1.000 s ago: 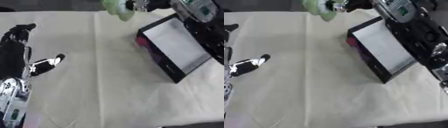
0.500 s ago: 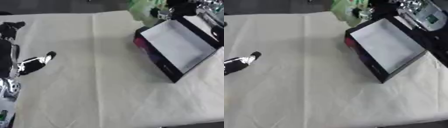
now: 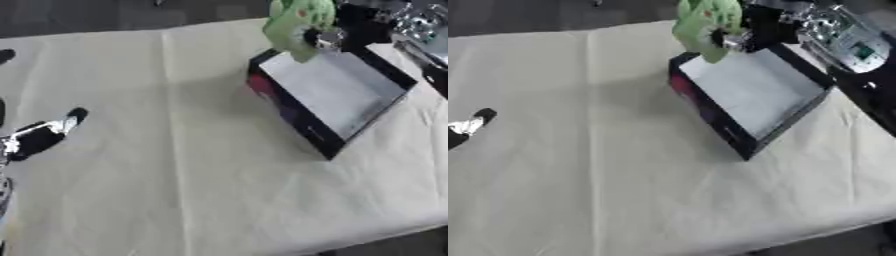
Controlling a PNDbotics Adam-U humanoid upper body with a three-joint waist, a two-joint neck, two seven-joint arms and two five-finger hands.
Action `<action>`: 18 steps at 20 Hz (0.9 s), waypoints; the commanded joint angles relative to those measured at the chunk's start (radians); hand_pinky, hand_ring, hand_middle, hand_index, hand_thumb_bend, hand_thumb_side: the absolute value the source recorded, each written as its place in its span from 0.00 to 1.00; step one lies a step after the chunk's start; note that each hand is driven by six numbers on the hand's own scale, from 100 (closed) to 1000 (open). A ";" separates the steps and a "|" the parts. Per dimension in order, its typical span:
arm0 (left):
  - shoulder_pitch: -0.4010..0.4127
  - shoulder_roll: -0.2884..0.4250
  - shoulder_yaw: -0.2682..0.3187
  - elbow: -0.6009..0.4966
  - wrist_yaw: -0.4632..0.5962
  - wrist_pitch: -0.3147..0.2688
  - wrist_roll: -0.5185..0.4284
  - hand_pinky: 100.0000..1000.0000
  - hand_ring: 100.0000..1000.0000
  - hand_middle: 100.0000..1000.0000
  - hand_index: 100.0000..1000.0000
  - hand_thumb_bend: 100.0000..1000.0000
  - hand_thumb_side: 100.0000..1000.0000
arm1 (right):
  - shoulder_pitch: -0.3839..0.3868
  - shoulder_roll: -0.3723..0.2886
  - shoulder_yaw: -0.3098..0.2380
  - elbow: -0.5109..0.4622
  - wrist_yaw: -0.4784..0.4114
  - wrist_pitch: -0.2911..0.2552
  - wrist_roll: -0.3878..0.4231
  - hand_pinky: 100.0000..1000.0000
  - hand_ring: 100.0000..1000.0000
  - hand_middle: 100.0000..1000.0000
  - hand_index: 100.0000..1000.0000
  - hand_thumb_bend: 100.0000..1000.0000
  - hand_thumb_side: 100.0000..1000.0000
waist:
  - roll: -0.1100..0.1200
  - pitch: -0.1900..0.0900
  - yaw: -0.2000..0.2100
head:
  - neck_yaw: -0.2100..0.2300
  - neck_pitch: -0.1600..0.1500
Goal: Pick up the objects with one hand, pass them to the other hand, and then place them into the box on the other side of the table.
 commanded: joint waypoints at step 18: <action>-0.004 0.026 0.017 -0.031 0.013 0.007 0.007 0.82 0.77 0.65 0.79 0.82 0.28 | 0.121 -0.061 -0.059 0.004 0.323 -0.281 -0.082 0.98 0.84 0.80 1.00 0.13 0.28 | 0.031 -0.029 -0.013 | 0.011 -0.002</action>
